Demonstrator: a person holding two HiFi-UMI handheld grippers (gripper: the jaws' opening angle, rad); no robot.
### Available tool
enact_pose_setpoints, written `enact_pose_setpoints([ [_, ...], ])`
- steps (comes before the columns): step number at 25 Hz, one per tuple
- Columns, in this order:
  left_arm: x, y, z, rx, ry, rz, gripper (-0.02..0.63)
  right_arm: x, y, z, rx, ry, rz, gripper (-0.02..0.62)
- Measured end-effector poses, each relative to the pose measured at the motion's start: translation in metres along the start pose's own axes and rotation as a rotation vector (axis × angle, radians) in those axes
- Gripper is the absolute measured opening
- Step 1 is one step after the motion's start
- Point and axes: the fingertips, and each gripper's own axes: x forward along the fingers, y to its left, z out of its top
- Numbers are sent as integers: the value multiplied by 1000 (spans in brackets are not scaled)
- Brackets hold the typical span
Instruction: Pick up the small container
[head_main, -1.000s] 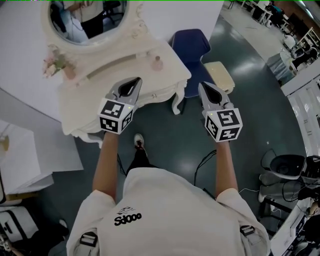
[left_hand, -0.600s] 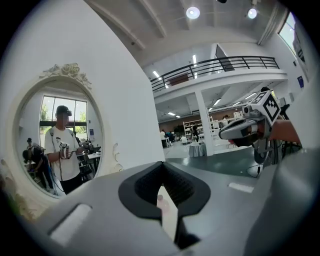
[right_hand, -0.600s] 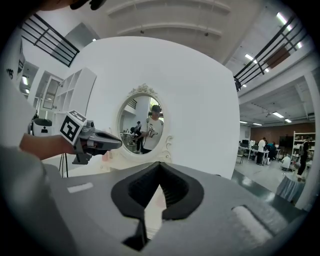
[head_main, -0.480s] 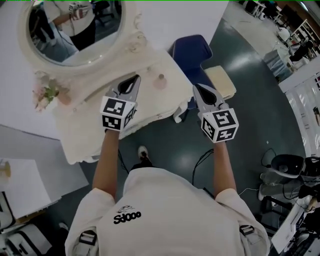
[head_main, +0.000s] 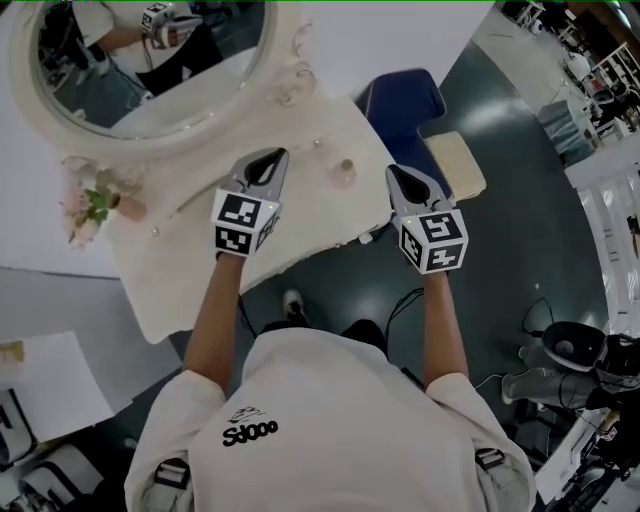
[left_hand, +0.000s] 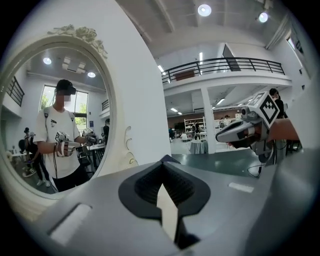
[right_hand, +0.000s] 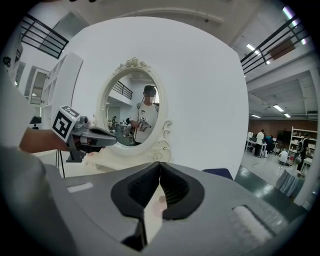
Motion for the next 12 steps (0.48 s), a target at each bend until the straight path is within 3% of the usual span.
enact_pose_setpoints([
  [8,31,0,-36,-115,62,-27,18,52,-14,-38,18,88,74,94],
  [12,43,4,-52,-177,91,7,20,79,-16,-61,-4,148,155,115],
])
